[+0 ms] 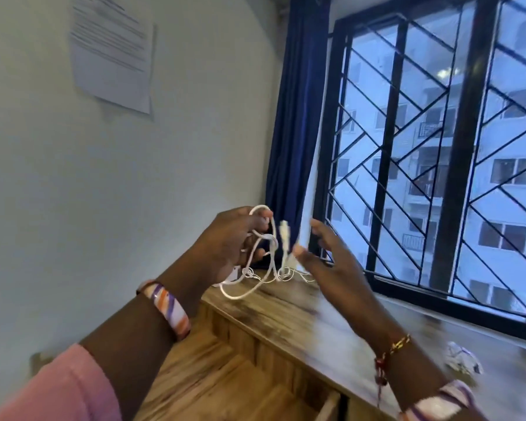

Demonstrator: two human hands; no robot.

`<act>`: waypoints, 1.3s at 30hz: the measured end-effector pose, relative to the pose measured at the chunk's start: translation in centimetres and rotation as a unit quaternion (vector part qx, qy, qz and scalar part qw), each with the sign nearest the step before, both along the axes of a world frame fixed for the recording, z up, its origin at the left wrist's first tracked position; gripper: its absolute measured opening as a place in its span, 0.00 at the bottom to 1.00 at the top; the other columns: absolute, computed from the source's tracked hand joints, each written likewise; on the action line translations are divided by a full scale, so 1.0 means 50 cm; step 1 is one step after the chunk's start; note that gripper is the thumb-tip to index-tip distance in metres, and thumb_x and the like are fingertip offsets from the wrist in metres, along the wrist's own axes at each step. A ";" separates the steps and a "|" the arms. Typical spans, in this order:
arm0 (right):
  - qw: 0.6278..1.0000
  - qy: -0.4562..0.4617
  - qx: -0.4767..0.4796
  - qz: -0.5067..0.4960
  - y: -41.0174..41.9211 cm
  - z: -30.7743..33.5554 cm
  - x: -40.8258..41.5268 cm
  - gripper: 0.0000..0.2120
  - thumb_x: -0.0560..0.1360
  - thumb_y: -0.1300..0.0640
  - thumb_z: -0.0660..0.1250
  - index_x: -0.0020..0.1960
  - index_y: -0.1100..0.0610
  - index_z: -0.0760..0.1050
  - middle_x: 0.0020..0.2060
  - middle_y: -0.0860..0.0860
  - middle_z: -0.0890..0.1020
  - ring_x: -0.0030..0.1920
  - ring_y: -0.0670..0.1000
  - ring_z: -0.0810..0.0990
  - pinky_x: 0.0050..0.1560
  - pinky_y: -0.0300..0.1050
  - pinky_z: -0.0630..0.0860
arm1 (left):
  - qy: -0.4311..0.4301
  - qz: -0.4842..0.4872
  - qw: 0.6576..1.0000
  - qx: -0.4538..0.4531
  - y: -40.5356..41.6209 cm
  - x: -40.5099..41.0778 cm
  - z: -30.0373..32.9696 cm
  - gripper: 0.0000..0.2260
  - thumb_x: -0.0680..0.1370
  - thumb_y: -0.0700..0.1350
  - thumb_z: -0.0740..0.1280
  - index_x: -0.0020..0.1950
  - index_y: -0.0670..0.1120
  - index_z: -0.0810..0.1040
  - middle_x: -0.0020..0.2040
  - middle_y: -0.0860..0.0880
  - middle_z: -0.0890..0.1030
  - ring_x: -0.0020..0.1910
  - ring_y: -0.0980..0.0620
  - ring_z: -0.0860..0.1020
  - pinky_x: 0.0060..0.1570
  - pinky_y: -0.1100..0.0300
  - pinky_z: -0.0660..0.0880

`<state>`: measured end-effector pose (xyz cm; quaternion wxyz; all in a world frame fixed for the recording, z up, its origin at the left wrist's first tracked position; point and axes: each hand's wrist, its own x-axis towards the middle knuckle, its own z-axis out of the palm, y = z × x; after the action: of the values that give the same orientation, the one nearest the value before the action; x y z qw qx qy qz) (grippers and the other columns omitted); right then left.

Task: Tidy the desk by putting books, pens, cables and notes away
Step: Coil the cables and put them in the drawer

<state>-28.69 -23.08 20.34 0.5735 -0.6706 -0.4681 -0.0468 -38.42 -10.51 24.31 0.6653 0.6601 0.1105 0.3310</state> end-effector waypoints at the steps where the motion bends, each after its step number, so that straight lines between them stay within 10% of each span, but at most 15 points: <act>1: 0.998 -0.017 -0.029 0.055 0.010 0.001 -0.021 0.21 0.74 0.49 0.66 0.66 0.43 0.66 0.56 0.34 0.72 0.53 0.35 0.74 0.49 0.27 0.70 | 0.002 -0.033 0.999 0.004 -0.005 -0.008 -0.003 0.07 0.78 0.39 0.62 0.51 0.45 0.79 0.34 0.49 0.79 0.31 0.54 0.76 0.27 0.64 0.75; 4: 0.996 -0.043 -0.007 0.080 0.032 0.001 -0.042 0.10 0.75 0.55 0.66 0.56 0.47 0.73 0.45 0.45 0.82 0.45 0.41 0.81 0.44 0.33 0.76 | -0.003 -0.103 0.995 0.010 -0.013 -0.023 -0.008 0.11 0.78 0.45 0.63 0.57 0.42 0.78 0.38 0.47 0.80 0.33 0.53 0.77 0.29 0.62 0.75; 8: 0.978 0.180 0.097 0.043 0.007 0.008 -0.002 0.07 0.78 0.61 0.61 0.46 0.57 0.77 0.33 0.54 0.78 0.30 0.48 0.78 0.37 0.46 0.79 | 0.020 0.027 0.996 0.082 0.030 -0.047 -0.009 0.06 0.77 0.42 0.65 0.49 0.46 0.81 0.36 0.49 0.79 0.32 0.55 0.72 0.27 0.65 0.66; 12: 0.900 0.392 0.185 0.036 -0.036 0.014 0.046 0.09 0.80 0.58 0.58 0.43 0.58 0.72 0.31 0.52 0.70 0.31 0.48 0.72 0.27 0.39 0.78 | 0.051 0.075 0.994 0.055 0.078 -0.058 -0.025 0.11 0.80 0.39 0.58 0.47 0.47 0.79 0.44 0.43 0.81 0.38 0.49 0.79 0.39 0.57 0.76; 15: 0.892 0.416 0.175 -0.013 -0.037 0.017 0.060 0.08 0.80 0.56 0.59 0.45 0.59 0.73 0.32 0.52 0.71 0.33 0.50 0.75 0.25 0.38 0.77 | 0.048 0.096 0.994 0.027 0.070 -0.033 -0.032 0.11 0.81 0.39 0.55 0.47 0.44 0.77 0.38 0.43 0.78 0.25 0.54 0.75 0.27 0.64 0.73; 21: 0.974 0.050 -0.060 -0.213 -0.007 0.018 0.051 0.34 0.72 0.44 0.68 0.72 0.54 0.59 0.69 0.55 0.67 0.69 0.56 0.65 0.66 0.58 0.66 | 0.070 0.068 0.971 0.218 0.024 0.021 -0.004 0.10 0.80 0.41 0.57 0.44 0.45 0.78 0.35 0.46 0.77 0.31 0.52 0.73 0.27 0.62 0.71; 25: 0.996 0.056 -0.057 0.044 0.008 0.043 0.023 0.09 0.77 0.55 0.64 0.50 0.59 0.80 0.44 0.59 0.84 0.39 0.47 0.82 0.41 0.37 0.77 | 0.037 0.015 0.955 0.295 -0.011 0.064 0.019 0.10 0.79 0.38 0.58 0.48 0.40 0.79 0.37 0.41 0.80 0.34 0.48 0.80 0.36 0.58 0.79; 28: 0.996 0.085 0.002 0.008 -0.008 0.053 0.072 0.06 0.76 0.61 0.65 0.43 0.60 0.79 0.35 0.55 0.84 0.30 0.46 0.82 0.34 0.40 0.76 | 0.000 0.057 0.971 0.232 0.008 0.087 0.024 0.06 0.77 0.36 0.63 0.44 0.42 0.79 0.26 0.47 0.77 0.25 0.53 0.77 0.30 0.61 0.78; 33: 0.991 0.021 0.078 -0.109 -0.051 0.102 0.209 0.06 0.75 0.61 0.66 0.43 0.61 0.81 0.28 0.50 0.80 0.18 0.45 0.70 0.20 0.34 0.68 | 0.058 -0.242 0.968 0.042 0.026 0.137 0.018 0.07 0.74 0.37 0.65 0.36 0.42 0.75 0.20 0.53 0.62 0.17 0.59 0.59 0.16 0.72 0.57; 39: 0.958 -0.069 0.121 -0.252 -0.173 0.174 0.428 0.08 0.74 0.62 0.66 0.45 0.65 0.82 0.18 0.40 0.76 0.19 0.36 0.72 0.23 0.31 0.66 | 0.216 -0.105 0.908 0.342 0.049 0.231 0.022 0.16 0.70 0.55 0.68 0.27 0.46 0.74 0.20 0.51 0.65 0.19 0.55 0.60 0.22 0.66 0.58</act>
<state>-7.29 -31.72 29.04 0.5862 -0.6876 -0.3131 -0.2925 -26.89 -8.08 25.43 0.3893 0.9104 0.0616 0.1259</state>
